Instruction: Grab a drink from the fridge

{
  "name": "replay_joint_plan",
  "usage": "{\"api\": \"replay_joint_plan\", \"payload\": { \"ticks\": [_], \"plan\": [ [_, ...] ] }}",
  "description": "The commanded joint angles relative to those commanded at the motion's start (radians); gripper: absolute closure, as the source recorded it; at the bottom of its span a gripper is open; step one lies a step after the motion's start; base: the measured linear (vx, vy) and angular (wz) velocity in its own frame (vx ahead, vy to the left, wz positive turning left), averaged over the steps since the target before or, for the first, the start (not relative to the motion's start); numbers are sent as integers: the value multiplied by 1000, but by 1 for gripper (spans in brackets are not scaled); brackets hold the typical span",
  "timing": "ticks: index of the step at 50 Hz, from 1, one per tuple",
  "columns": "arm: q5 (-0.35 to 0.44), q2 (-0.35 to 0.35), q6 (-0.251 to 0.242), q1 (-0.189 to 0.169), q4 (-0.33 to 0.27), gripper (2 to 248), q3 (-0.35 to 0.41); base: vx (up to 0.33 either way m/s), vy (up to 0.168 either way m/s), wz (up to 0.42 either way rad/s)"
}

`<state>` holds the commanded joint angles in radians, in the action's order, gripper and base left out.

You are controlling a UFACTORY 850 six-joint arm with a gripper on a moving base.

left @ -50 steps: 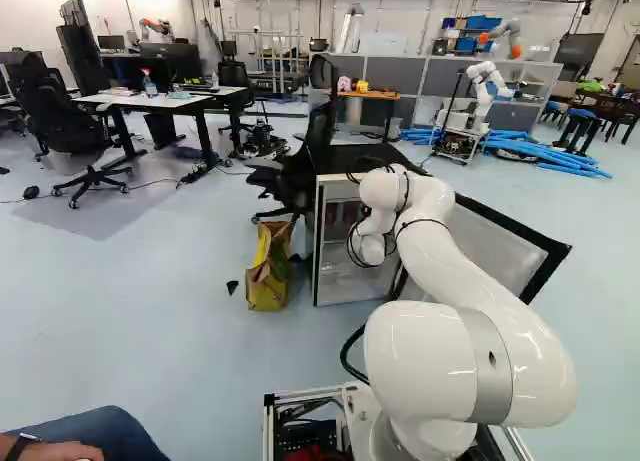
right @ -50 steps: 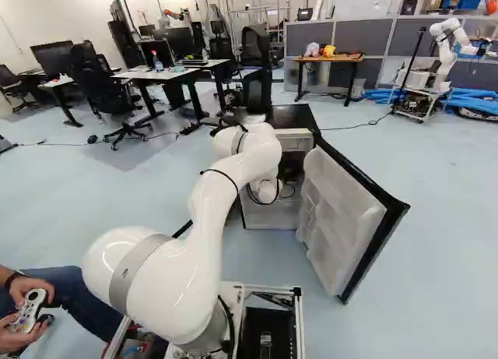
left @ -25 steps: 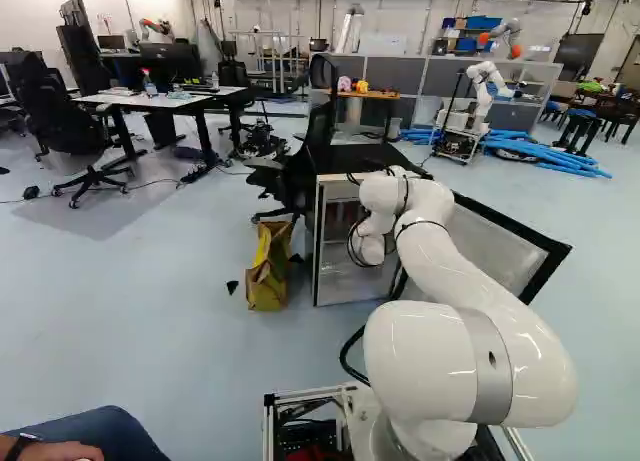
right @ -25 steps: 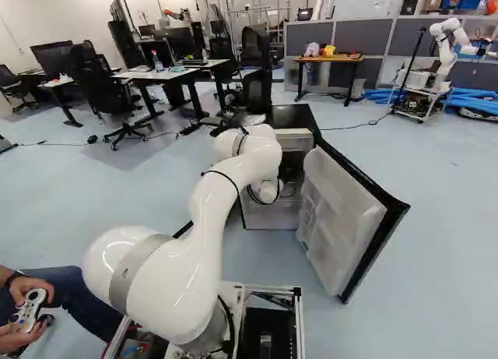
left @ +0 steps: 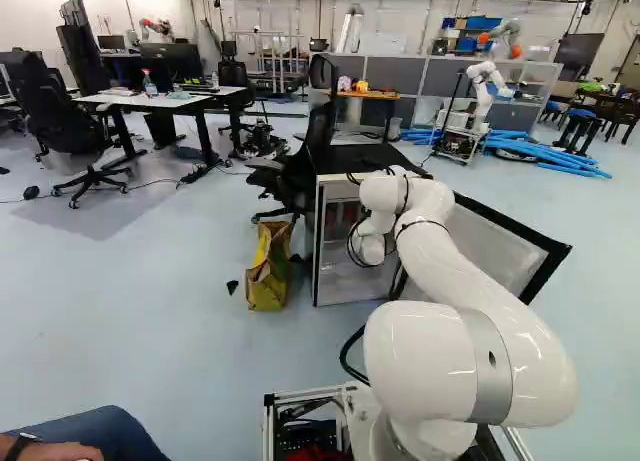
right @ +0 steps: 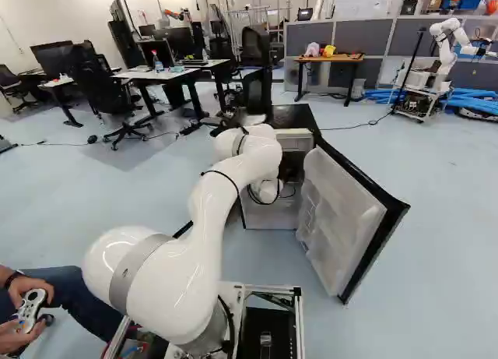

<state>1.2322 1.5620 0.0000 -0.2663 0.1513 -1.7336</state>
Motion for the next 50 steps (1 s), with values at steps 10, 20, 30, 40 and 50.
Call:
{"api": "replay_joint_plan", "payload": {
  "ticks": [10, 20, 30, 40, 50],
  "plan": [
    [0, -26, 0, -2, 0, 157, 46, 0, 0, 0],
    [0, -55, 0, -3, 0, 157, 97, 0, 0, 0],
    [0, -109, 0, -5, 0, 157, 172, 0, 0, 0],
    [0, -173, 0, -6, 0, 157, 256, 0, 0, 0],
    [0, -245, 0, -5, 0, 157, 353, 0, 0, 0]
  ]
}}
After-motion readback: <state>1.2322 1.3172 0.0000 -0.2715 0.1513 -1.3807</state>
